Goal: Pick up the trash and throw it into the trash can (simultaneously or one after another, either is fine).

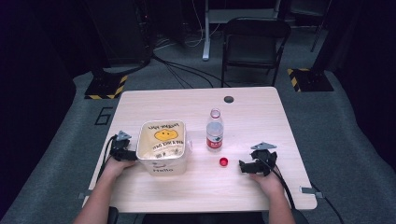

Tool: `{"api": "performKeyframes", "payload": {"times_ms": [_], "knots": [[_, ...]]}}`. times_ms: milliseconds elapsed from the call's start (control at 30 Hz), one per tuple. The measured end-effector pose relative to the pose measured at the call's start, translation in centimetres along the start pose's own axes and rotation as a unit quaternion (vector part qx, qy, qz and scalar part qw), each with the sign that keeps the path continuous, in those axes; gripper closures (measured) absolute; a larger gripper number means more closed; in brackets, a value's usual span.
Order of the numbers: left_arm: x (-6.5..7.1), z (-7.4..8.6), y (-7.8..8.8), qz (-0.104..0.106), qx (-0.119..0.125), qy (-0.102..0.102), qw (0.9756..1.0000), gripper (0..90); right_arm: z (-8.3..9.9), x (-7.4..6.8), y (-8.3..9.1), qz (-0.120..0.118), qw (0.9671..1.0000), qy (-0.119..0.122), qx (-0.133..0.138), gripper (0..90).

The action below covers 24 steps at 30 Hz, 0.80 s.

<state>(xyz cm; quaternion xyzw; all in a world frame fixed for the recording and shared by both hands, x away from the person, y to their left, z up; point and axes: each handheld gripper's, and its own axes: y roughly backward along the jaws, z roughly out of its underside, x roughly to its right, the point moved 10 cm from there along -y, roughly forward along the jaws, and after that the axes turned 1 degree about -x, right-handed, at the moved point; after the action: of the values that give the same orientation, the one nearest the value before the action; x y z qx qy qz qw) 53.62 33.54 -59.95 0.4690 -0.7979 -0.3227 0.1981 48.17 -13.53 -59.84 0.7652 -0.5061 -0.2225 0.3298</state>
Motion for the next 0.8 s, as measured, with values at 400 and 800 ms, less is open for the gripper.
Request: {"api": "performKeyframes", "payload": {"times_ms": [400,800], "knots": [[0.0,0.0,0.0,0.007,-0.005,-0.007,0.9999,1.2,-0.2,0.6,0.5,0.005,0.9999,-0.008,-0.004,14.7],[-0.2,-0.1,-0.1,0.006,-0.008,-0.008,0.9999,0.3,-1.0,-0.5,1.4,0.024,0.9996,-0.006,-0.013,27.4]]}}
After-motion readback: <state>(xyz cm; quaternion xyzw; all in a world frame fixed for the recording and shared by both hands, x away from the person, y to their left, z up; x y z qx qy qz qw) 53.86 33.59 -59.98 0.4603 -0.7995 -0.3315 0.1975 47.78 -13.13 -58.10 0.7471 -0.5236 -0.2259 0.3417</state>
